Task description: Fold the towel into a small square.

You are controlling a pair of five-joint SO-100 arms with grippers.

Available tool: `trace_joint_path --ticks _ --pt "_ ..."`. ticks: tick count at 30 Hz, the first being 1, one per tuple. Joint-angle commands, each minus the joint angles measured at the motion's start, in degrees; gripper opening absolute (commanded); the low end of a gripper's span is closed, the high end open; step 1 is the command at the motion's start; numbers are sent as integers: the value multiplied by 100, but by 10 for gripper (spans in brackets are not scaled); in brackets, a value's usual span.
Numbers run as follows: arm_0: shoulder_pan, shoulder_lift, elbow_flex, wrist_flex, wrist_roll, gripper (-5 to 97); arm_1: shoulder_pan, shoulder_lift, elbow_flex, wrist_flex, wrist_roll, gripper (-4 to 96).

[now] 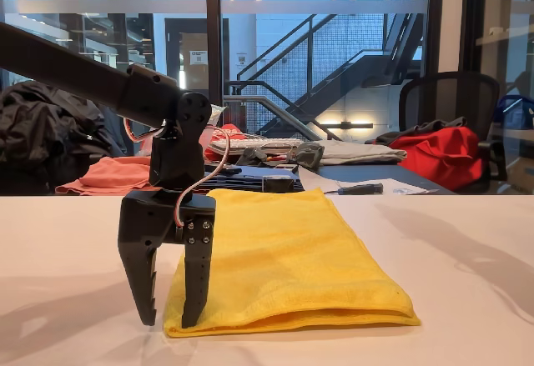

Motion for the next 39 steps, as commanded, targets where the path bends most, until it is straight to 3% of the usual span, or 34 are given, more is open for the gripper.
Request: trace_joint_path --ticks 1,4,8,12,19,24,30,34,39 --pt "-158 132 -9 123 -9 224 299 -149 -44 -79 35 73" --pt "-360 132 0 132 -18 224 677 -360 -70 -105 44 -28" --pt "-404 360 9 132 -18 224 984 -316 -220 -149 0 9" --pt "-396 738 299 132 -9 217 976 79 -431 26 35 -15" --pt "-387 773 1213 26 62 216 1195 2364 -668 984 70 -12" --pt "-387 765 1468 26 62 216 1837 3885 -659 1644 431 -15" --pt "-387 756 1529 18 70 216 2259 4201 -694 1793 519 -16" --pt "-387 765 1538 44 70 216 1846 4359 -800 1784 519 -16" --pt "-387 765 1538 70 70 216 -290 4324 -800 1389 826 -13"
